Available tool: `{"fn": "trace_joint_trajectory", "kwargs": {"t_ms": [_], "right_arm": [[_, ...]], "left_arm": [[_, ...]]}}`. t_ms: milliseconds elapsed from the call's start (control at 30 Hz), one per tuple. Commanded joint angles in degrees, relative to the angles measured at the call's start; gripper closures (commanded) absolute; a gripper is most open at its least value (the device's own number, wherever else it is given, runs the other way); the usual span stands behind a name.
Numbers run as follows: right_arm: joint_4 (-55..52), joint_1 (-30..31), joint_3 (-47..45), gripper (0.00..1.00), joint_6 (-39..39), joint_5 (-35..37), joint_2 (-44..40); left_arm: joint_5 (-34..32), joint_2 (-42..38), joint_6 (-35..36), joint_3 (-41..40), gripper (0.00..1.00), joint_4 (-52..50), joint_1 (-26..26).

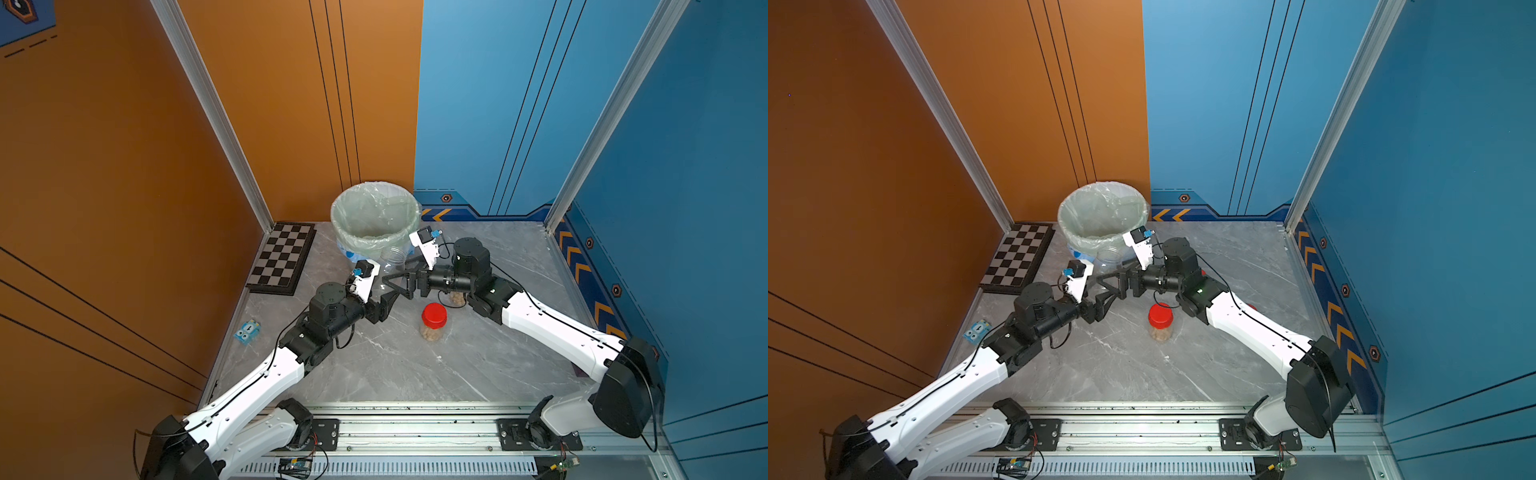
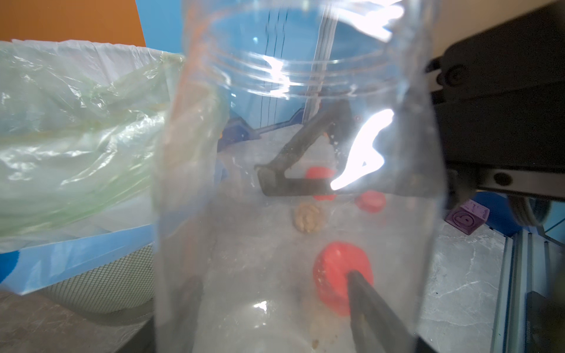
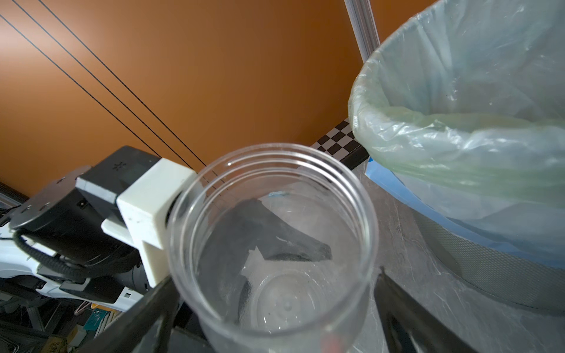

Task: Empty moldy peanuts from jars
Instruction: Place the jar at the center of the board.

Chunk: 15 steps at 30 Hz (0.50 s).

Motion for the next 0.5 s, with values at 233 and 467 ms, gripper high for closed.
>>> {"fn": "trace_joint_trajectory", "kwargs": {"t_ms": [233, 467], "right_arm": [[3.25, 2.07, 2.43, 0.05, 0.02, 0.14, 2.76], [6.05, 2.09, 2.57, 0.10, 2.47, -0.86, 3.86]], "left_arm": [[1.12, 0.44, -0.03, 1.00, 0.49, 2.17, -1.34], [1.01, 0.88, -0.11, 0.89, 0.48, 2.16, -1.68]]}}
